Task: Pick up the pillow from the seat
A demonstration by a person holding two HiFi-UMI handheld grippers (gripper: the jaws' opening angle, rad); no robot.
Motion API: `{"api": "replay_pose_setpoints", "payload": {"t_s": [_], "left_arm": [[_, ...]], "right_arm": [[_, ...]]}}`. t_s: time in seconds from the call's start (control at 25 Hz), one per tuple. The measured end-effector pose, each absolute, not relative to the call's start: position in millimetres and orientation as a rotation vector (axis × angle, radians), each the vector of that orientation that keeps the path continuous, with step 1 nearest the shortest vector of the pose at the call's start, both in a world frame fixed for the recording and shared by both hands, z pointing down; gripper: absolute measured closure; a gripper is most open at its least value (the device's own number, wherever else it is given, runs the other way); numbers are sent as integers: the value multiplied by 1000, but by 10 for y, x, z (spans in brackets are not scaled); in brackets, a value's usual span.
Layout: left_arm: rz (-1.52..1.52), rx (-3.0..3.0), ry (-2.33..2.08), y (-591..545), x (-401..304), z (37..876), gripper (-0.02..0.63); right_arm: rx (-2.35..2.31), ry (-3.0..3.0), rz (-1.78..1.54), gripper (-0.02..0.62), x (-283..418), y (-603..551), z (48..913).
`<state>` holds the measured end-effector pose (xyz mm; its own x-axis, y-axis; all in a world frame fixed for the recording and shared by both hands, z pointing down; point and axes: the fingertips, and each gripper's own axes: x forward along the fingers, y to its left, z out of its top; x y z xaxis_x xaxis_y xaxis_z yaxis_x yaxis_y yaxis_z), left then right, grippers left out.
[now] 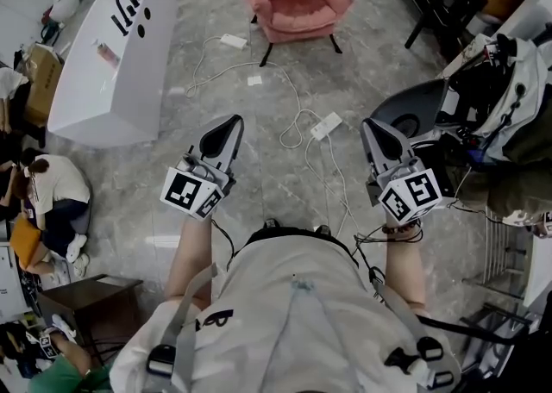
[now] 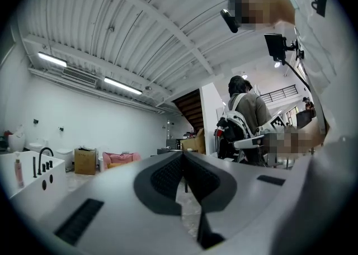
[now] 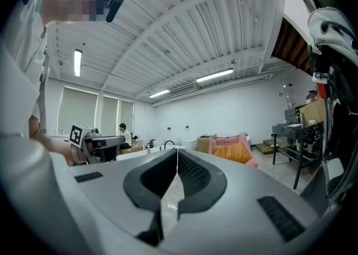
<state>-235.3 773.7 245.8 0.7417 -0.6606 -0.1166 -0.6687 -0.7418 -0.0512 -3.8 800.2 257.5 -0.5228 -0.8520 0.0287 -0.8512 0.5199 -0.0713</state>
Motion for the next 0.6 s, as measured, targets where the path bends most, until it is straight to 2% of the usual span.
{"api": "replay_pose_setpoints", "payload": {"t_s": [0.6], "left_arm": [[134, -2868, 1012, 7714, -2443, 2423, 598]], "right_arm": [[-1557, 2704, -124, 580, -183, 8008, 2542]]}}
